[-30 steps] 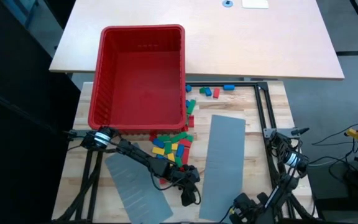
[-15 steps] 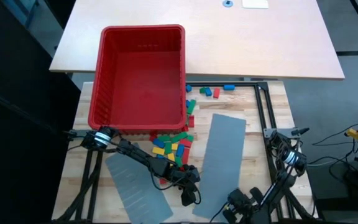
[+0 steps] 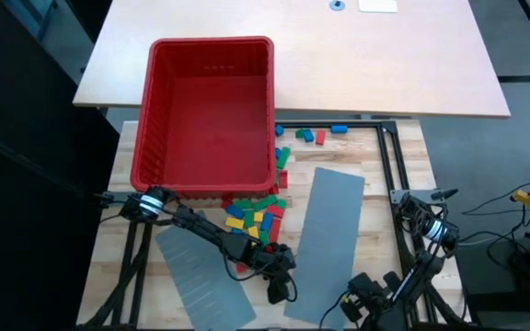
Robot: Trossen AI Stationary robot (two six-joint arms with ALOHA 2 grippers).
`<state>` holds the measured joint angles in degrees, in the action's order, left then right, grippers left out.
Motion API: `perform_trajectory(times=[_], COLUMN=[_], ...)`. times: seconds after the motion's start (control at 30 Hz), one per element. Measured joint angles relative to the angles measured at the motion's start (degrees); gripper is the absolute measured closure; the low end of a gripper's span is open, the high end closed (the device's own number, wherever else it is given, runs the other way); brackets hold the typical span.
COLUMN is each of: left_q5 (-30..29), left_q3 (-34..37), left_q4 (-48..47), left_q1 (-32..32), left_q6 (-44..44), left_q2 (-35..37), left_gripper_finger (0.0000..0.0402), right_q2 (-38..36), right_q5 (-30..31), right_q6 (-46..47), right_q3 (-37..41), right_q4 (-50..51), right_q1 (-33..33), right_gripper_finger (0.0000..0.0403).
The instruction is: Sort blocks
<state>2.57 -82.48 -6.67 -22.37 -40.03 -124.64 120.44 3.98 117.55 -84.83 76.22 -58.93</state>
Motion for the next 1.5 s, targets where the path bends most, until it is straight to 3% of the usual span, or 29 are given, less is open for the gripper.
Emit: perform_trajectory(times=[0.37,0.7,1.0,1.5], left_q5=[0.20,5.43,5.66,-1.02], left_q3=[0.18,-0.22,-0.11,-0.11], left_q4=[-0.56,3.63,4.06,-0.02], left_q1=[0.07,0.13,0.13,-0.22], left_q6=[-0.44,-3.32,-3.40,20.49], left_q2=[-0.63,-3.72,-3.76,-3.69], left_gripper_finger=[0.0401,0.0402,0.0401,0.0401], right_q2=[-0.56,-0.66,-0.55,-0.50], right_q5=[-1.61,1.40,4.78,5.89], right_q6=[4.84,4.53,2.37,1.39], right_q3=[4.59,5.04,5.10,5.10], right_q4=[-7.19,-8.76,-10.29,-10.75], right_q1=[-1.91,-0.62,0.87,0.95], right_gripper_finger=[0.0403,0.0403,0.0403,0.0403])
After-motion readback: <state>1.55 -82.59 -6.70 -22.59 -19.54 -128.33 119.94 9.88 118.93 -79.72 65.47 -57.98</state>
